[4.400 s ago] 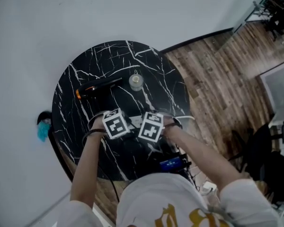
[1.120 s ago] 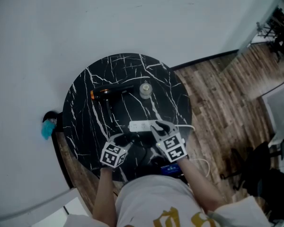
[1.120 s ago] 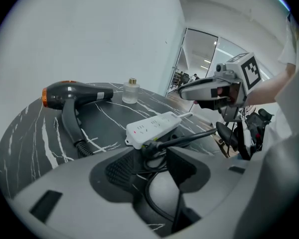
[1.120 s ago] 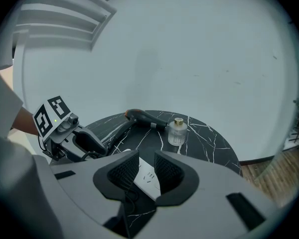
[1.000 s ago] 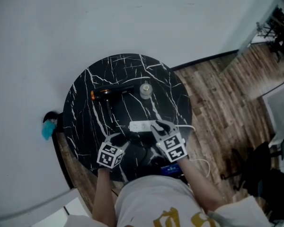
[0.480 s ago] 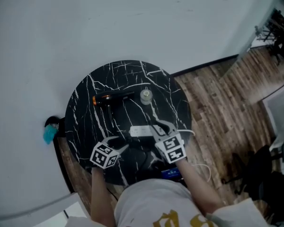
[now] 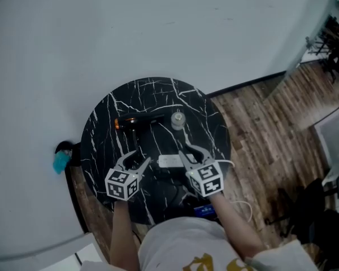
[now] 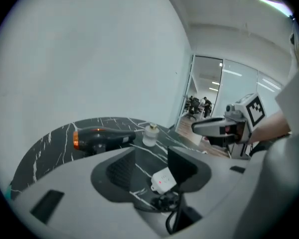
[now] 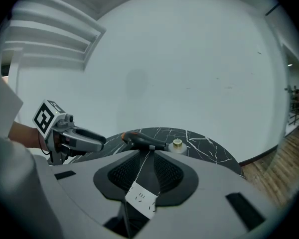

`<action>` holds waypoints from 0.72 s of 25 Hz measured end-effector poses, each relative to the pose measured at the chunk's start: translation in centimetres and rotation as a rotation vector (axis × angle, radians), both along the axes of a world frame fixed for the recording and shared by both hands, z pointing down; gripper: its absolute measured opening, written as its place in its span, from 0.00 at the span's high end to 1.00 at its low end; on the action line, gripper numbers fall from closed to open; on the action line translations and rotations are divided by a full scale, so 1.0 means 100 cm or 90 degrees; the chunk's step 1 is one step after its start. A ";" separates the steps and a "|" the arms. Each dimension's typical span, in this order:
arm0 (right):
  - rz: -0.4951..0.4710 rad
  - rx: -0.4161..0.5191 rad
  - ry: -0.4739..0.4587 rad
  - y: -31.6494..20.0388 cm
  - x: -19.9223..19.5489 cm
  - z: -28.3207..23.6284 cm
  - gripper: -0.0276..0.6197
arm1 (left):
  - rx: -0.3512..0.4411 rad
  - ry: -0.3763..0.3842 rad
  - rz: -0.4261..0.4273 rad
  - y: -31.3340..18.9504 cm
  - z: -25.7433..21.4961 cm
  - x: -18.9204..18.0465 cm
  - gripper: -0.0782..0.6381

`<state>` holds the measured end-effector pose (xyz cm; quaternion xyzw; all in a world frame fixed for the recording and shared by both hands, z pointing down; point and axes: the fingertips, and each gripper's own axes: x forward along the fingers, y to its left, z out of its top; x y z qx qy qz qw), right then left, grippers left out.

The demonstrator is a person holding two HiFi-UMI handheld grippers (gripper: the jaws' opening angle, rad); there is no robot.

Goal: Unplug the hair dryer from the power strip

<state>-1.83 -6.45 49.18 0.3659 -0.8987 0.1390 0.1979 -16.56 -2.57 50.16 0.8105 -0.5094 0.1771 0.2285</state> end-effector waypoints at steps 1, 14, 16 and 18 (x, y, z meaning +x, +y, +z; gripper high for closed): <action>0.001 0.005 -0.001 -0.001 -0.002 -0.004 0.82 | 0.027 0.012 -0.017 -0.008 -0.012 0.002 0.61; 0.097 0.093 -0.039 -0.033 0.013 -0.054 0.92 | 0.227 -0.109 -0.091 -0.050 -0.082 0.031 0.89; 0.106 0.094 -0.030 -0.034 0.015 -0.054 0.96 | 0.231 -0.108 -0.077 -0.052 -0.083 0.038 0.89; 0.093 0.092 -0.021 -0.031 0.012 -0.054 0.96 | 0.221 -0.077 -0.069 -0.052 -0.082 0.042 0.89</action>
